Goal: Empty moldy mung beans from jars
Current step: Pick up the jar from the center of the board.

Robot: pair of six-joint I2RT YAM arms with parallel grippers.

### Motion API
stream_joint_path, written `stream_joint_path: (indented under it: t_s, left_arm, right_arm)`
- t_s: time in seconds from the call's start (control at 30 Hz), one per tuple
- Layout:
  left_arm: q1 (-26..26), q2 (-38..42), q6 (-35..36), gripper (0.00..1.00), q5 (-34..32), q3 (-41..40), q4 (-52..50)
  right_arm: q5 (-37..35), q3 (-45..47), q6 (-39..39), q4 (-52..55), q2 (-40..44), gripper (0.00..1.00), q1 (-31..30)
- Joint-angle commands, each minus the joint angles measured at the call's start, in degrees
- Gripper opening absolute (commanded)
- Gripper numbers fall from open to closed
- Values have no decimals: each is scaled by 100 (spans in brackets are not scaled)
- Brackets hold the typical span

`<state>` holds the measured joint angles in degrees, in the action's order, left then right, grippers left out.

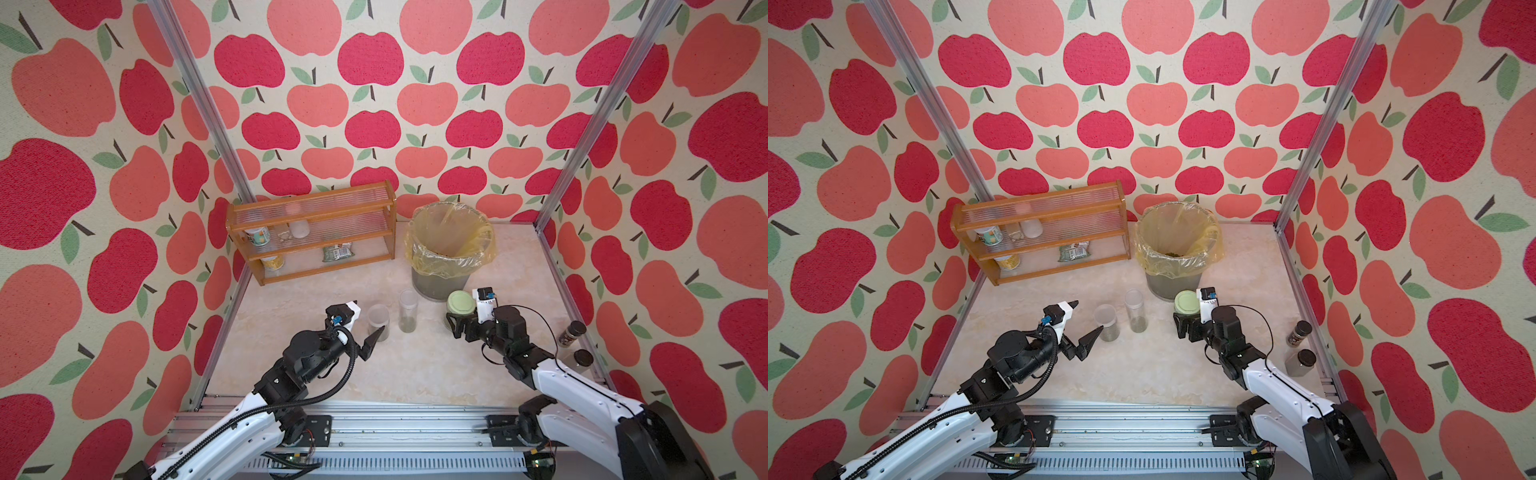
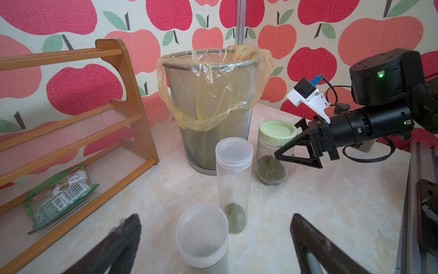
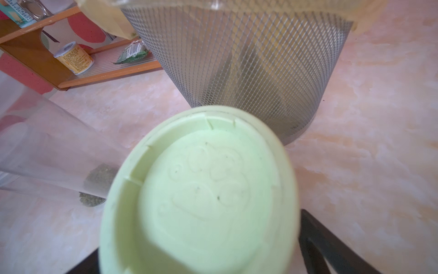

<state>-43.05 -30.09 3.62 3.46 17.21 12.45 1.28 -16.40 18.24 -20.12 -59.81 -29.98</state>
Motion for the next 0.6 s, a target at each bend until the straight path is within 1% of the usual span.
stream_joint_path:
  t_s: [0.0,0.13,0.27,0.4,0.5,0.57]
  left_arm:
    - [67,134,-241,100,-176,-206,179]
    - [201,369,-399,100,-328,-321,163]
    - [276,573,-441,100,-346,-460,238]
    - [282,557,-432,100,-321,-490,253]
    - [282,482,-423,100,-263,-465,254]
    - [292,452,-417,100,-259,-458,254]
  right_arm:
    - [-264,-130,253,-463,-306,99,-97]
    - [-502,84,493,-1244,-451,99,-252]
    - [-733,-95,322,-1103,-571,99,-446]
    - [-800,-153,319,-1208,-795,99,-492]
    - [-878,-171,375,-1283,-947,96,-507]
    - [-901,-153,400,-1405,-1009,87,-508]
